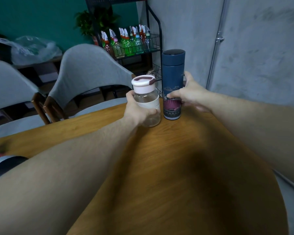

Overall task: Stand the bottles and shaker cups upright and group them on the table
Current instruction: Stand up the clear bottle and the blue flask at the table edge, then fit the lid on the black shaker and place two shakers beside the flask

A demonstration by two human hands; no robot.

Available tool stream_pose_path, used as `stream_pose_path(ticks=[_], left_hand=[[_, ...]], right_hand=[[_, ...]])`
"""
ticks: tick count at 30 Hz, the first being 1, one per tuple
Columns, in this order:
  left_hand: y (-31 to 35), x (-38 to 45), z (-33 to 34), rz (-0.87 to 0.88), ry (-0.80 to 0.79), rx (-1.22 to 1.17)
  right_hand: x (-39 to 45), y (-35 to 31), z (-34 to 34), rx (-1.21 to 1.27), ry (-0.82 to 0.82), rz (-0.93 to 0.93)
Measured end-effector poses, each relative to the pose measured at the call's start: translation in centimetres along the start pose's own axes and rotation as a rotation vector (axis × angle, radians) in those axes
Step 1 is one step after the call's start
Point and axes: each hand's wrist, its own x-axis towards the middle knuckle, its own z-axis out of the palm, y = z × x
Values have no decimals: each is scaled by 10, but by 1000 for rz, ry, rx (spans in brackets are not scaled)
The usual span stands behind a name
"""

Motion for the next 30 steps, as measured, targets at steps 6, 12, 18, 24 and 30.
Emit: stream_pose_path(ticks=[6, 12, 18, 24, 30], left_hand=[[5, -4, 2, -15, -31, 68], [12, -16, -10, -210, -48, 149], [21, -81, -54, -275, -94, 48], [37, -164, -137, -331, -121, -106], [40, -220, -207, -280, -8, 6]], right_hand=[[-3, 5, 0, -15, -9, 12], [-31, 6, -4, -69, 44, 199], [-87, -5, 3, -147, 4, 274], [-157, -54, 48, -228, -149, 185], [-215, -93, 102, -280, -291, 104]])
